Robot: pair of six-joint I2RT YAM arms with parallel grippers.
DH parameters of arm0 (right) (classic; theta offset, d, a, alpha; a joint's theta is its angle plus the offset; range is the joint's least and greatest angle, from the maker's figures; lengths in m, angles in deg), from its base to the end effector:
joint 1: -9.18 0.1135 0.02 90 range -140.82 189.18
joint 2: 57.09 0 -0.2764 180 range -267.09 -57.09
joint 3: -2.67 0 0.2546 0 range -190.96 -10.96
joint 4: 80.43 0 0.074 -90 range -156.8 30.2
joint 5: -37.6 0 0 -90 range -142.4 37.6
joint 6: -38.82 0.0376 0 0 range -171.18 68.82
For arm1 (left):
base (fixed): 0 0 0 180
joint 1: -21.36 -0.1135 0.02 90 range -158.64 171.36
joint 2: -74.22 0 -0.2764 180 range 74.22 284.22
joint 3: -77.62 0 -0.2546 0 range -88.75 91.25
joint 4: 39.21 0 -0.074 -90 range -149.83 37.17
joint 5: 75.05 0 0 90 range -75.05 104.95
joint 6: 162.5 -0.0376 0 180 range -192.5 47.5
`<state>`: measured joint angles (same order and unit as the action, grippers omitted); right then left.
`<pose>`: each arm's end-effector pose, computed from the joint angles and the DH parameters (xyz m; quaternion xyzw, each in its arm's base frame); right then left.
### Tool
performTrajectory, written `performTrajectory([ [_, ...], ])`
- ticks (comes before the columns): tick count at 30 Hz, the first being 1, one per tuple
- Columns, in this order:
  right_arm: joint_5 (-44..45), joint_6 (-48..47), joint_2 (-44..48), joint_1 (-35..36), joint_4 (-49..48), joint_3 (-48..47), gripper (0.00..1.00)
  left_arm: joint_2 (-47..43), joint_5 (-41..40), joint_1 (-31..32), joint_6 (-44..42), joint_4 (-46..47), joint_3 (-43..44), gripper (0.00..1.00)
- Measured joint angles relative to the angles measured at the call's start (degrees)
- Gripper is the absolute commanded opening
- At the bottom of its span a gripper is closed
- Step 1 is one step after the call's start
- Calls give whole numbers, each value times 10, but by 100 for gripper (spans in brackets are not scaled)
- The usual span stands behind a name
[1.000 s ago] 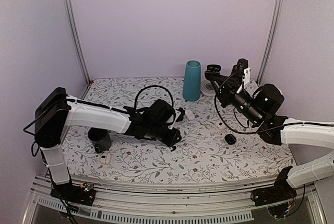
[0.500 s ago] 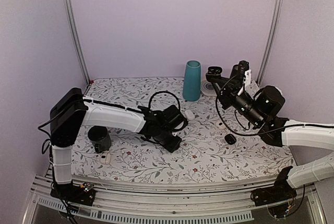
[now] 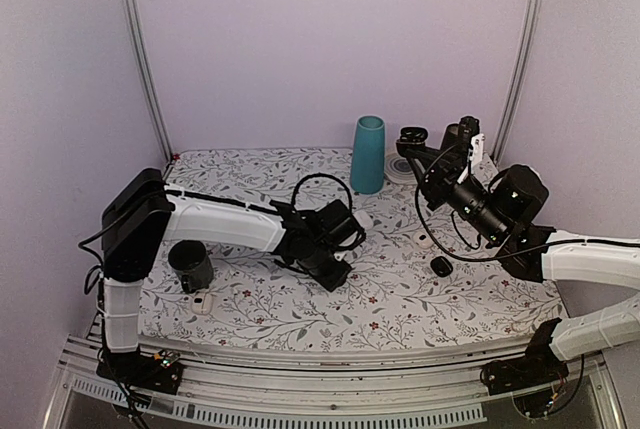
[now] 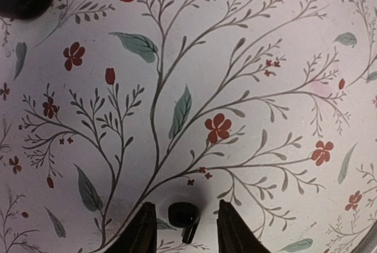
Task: Insert the wireless bluetooth earbuds into the charging case
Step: Pick up the right earbud from the center of the board.
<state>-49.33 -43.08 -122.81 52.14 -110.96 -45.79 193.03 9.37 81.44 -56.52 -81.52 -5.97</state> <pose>0.1902 0.1744 0.3155 -0.1658 0.5982 0.3228 0.7144 0.2207 -0.3762 0.1579 0.3560 0.9073 -0.0973 0.2015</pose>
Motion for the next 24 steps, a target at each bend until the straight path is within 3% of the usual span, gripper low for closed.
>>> performTrajectory([
  [18,0,0,2,0,0,0,3,23,-7,2,-16,-8,8,26],
  [24,0,0,2,0,0,0,3,23,-7,2,-17,-8,8,29],
])
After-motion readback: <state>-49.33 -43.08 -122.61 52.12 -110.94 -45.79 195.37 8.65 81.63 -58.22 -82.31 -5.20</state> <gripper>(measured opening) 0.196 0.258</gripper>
